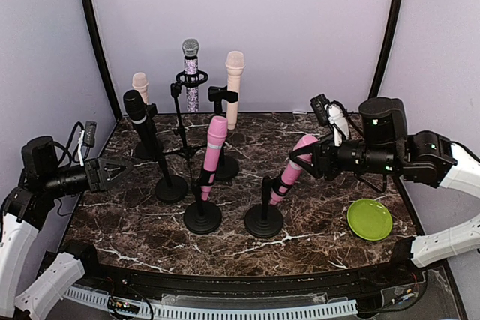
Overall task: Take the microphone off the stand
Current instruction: Pick up the microphone stand with the microphone from the center of the board.
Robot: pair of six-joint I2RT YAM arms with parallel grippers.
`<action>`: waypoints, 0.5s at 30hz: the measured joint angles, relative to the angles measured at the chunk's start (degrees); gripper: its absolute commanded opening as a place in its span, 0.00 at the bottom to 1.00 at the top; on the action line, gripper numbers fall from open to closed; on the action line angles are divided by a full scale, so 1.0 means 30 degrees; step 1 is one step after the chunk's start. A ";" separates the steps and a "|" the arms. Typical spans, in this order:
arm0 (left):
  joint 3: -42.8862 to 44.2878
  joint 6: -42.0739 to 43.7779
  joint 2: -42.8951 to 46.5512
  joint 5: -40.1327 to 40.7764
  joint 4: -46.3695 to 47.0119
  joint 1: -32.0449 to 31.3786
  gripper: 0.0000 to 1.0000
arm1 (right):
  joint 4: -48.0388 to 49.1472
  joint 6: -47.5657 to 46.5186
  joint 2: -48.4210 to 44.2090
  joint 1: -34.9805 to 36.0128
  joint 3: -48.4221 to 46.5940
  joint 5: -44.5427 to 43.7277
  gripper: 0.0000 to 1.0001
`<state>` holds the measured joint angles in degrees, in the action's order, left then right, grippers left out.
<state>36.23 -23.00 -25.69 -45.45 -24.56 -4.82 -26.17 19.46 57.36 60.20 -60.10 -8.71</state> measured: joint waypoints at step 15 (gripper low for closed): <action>0.0444 0.0882 -0.1880 0.3242 0.0066 -0.6994 0.72 | 0.0474 -0.0044 0.0408 0.0000 -0.0080 0.2929 0.25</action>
<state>37.56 -20.36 -31.33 -35.73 -24.36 -25.80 -24.75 19.33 58.59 60.20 -60.34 0.08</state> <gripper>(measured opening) 0.737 0.471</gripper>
